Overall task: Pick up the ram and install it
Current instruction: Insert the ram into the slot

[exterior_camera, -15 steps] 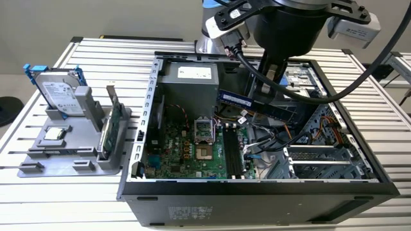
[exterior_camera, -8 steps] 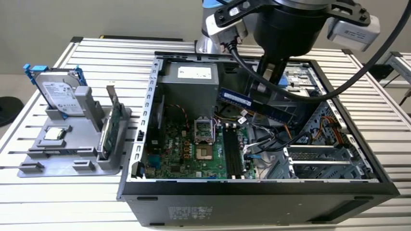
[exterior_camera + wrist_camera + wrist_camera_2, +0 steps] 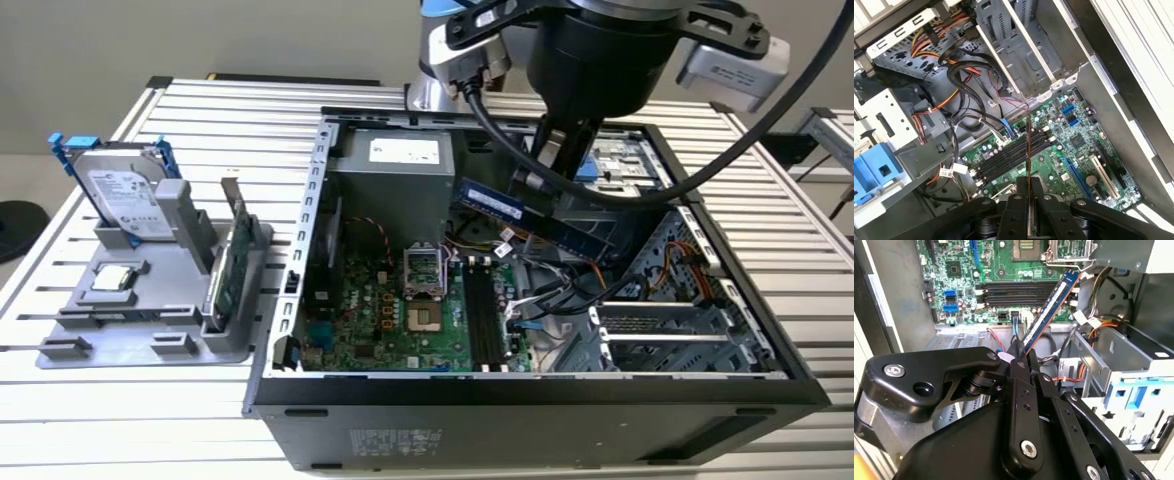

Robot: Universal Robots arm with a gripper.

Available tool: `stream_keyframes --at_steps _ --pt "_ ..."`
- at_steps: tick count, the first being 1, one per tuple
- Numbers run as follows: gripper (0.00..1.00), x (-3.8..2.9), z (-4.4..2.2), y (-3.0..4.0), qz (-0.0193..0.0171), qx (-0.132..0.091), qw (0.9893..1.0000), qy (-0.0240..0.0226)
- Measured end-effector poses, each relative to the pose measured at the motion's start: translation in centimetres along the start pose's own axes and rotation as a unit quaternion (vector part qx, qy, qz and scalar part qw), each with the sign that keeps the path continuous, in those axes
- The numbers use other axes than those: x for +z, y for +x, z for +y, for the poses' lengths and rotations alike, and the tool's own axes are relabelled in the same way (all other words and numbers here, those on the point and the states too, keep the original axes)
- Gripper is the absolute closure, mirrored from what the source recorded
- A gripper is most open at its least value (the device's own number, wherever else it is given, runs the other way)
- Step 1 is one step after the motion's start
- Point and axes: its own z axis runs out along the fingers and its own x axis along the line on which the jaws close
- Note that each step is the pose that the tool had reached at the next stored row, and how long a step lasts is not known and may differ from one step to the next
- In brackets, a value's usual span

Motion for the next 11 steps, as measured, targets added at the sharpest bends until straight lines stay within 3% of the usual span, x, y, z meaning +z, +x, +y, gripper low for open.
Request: stream_keyframes --at_steps 11 --pt "1.0 0.0 -0.01 0.02 -0.0004 0.046 0.9989 -0.0003"
